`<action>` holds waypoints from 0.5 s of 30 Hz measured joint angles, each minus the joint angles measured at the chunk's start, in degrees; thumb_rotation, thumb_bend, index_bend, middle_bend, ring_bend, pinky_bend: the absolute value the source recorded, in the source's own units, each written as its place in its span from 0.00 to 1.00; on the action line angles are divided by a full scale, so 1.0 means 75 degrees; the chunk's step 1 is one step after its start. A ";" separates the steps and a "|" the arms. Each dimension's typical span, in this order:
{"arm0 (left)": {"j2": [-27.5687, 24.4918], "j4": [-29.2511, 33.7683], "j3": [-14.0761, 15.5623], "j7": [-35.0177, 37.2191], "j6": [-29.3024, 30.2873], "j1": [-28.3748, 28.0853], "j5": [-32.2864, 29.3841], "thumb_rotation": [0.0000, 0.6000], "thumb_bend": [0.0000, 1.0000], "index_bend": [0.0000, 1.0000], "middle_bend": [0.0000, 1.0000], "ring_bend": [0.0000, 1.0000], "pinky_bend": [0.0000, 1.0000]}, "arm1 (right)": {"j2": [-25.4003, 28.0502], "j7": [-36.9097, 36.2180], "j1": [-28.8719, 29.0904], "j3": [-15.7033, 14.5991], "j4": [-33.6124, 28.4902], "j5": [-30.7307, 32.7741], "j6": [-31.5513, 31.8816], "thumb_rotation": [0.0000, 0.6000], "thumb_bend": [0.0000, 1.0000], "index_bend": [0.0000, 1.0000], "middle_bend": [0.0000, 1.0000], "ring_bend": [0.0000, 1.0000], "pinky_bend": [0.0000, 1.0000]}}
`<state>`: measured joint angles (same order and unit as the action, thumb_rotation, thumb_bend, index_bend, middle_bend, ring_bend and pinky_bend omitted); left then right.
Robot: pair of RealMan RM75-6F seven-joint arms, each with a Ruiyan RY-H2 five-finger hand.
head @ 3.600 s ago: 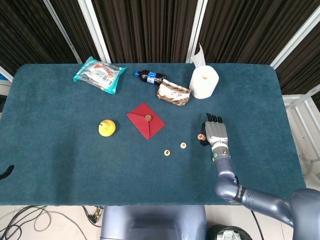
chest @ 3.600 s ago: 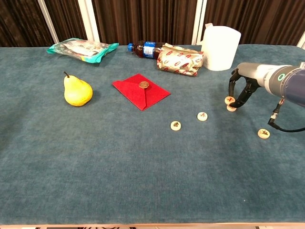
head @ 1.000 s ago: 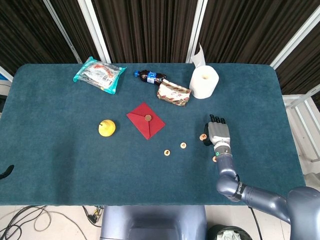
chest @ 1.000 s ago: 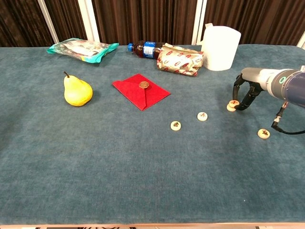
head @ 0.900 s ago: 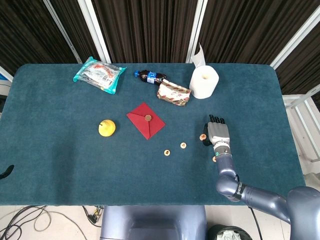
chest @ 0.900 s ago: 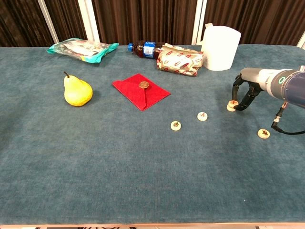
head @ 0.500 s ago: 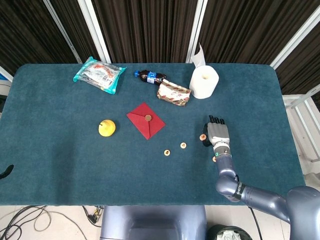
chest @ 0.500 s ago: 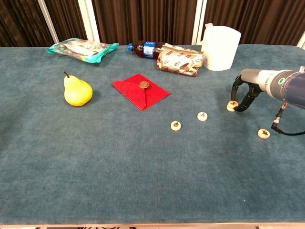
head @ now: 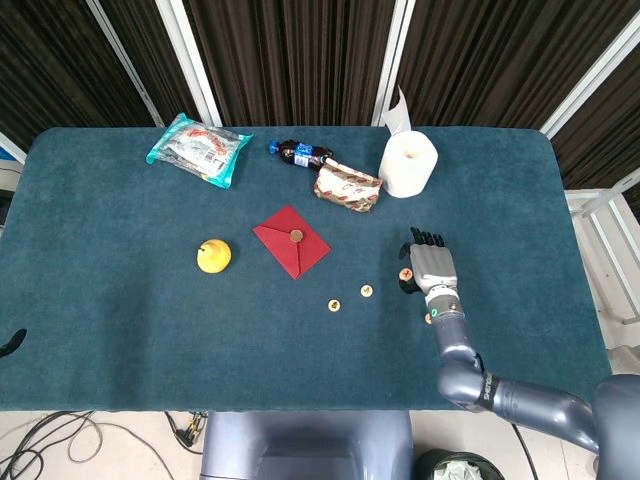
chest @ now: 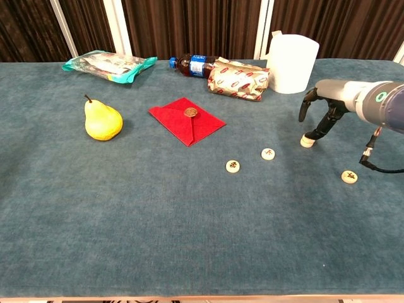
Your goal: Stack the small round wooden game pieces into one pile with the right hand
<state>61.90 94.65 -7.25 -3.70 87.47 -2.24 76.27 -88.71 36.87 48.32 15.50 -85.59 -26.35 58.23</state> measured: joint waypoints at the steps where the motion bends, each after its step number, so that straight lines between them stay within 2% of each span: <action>1: -0.0002 0.0001 0.0000 0.0010 0.0003 0.0001 0.0005 1.00 0.16 0.11 0.00 0.00 0.01 | 0.0078 -0.0017 -0.0044 -0.0036 -0.0203 -0.0154 0.0090 1.00 0.39 0.37 0.00 0.00 0.00; 8: -0.0004 -0.0012 -0.0005 0.0045 -0.0011 -0.0006 0.0010 1.00 0.16 0.11 0.00 0.00 0.00 | 0.0581 -0.0093 -0.0475 -0.0569 -0.1641 -0.1380 0.0845 1.00 0.39 0.36 0.00 0.00 0.00; 15: -0.0038 -0.0030 0.0012 0.0131 -0.0031 -0.0005 0.0049 1.00 0.16 0.11 0.00 0.00 0.00 | 0.0663 -0.0075 -0.0876 -0.1152 -0.1943 -0.2088 0.1328 1.00 0.39 0.36 0.00 0.00 0.00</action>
<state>61.61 94.43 -7.16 -2.72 87.24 -2.28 76.64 -83.74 36.31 41.75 6.86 -100.17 -42.01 68.19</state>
